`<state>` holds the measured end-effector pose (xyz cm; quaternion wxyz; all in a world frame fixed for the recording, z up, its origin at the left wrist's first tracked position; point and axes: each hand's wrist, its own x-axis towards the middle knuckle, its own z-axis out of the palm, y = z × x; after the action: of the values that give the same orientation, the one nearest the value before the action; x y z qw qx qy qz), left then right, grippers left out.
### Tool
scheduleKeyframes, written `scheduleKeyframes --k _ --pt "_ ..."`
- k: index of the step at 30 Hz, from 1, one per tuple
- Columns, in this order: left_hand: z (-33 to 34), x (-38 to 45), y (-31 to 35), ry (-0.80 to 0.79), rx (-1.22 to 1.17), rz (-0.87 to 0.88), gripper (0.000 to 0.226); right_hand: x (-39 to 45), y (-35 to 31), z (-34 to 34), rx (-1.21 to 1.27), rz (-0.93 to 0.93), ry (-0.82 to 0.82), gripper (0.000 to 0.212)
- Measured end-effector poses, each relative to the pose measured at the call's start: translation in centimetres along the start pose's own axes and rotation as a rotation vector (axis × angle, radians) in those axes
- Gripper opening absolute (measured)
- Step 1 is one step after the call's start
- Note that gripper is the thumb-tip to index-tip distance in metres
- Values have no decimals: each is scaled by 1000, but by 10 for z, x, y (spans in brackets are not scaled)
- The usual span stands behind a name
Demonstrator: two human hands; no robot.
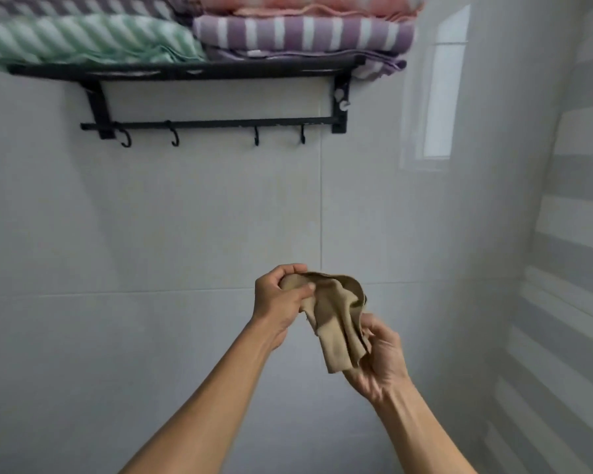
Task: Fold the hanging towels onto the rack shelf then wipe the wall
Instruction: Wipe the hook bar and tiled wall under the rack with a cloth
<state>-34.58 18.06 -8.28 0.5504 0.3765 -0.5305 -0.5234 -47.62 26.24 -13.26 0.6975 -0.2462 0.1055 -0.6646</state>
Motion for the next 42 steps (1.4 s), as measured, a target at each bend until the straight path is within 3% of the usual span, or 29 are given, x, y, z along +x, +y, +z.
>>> scheduleKeyframes --k 2,5,11,14,16,20,23,25,28,33,37,42 --pt "-24 -1 9 68 54 27 23 11 24 21 -143 -20 14 89" --pt "-58 10 23 117 120 67 21 35 52 52 -292 -74 112 60" --pt "-119 57 55 -16 163 163 8 108 98 103 -596 -197 178 58" --pt "-152 91 65 -87 115 177 8 147 117 116 -514 -298 273 37" --pt "-176 120 67 -33 169 250 12 173 127 123 -462 -358 292 27" --pt "-221 176 62 187 637 564 40 211 126 126 -418 -408 347 24" --pt "-251 223 58 291 928 700 55 237 121 124 -326 -414 348 20" --pt "-266 253 59 314 1142 729 60 250 118 126 -244 -430 285 28" --pt "-278 296 62 361 1307 728 61 270 108 126 -105 -433 323 44" --pt "-282 337 47 395 1412 769 66 303 90 130 -155 -483 407 17" --pt "-276 357 37 482 1392 811 70 330 76 127 -360 -559 386 19" --pt "-275 361 33 510 1377 863 72 341 61 150 -787 -886 369 35"
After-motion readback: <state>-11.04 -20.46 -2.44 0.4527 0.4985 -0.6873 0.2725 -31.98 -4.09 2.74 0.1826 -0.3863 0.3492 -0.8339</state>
